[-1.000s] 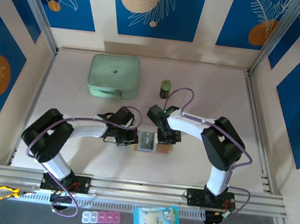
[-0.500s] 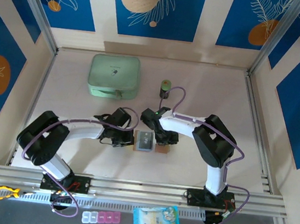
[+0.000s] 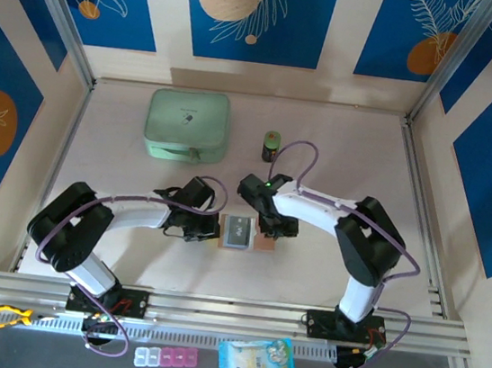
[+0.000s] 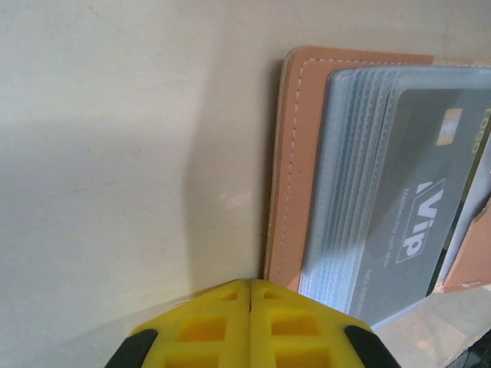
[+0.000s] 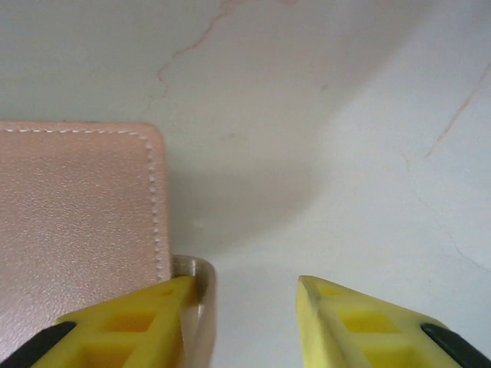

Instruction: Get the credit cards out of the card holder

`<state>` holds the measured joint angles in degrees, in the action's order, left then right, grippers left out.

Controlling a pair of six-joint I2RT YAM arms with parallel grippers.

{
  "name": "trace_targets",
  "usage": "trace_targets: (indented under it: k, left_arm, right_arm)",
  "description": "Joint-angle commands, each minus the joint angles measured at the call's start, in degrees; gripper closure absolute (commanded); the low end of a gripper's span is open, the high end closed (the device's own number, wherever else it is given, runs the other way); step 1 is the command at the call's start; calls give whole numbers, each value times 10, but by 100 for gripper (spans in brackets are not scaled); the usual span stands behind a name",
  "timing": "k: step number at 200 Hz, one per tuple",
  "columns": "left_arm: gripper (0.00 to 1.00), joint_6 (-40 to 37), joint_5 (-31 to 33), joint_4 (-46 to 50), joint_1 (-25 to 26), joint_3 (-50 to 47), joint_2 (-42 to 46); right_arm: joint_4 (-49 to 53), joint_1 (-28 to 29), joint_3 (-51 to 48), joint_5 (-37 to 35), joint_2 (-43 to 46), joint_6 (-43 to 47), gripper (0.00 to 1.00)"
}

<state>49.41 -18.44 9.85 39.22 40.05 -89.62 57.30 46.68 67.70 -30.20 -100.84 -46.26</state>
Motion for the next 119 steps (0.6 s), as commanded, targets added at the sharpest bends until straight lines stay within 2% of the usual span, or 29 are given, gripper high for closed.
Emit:
trace_targets:
  k: [1,24,85,119]
  left_arm:
    - [97,-11,0,38,-6,13,7]
    - [97,-13,-3,48,-6,23,13]
    - [96,-17,-14,68,-6,53,35]
    - [95,-14,-27,66,-5,65,36]
  right_arm:
    - [18,-9,-3,21,35,-3,57]
    - [35,-10,10,17,51,2,56]
    - [-2,-5,37,87,68,13,59]
    - [-2,11,73,98,62,13,60]
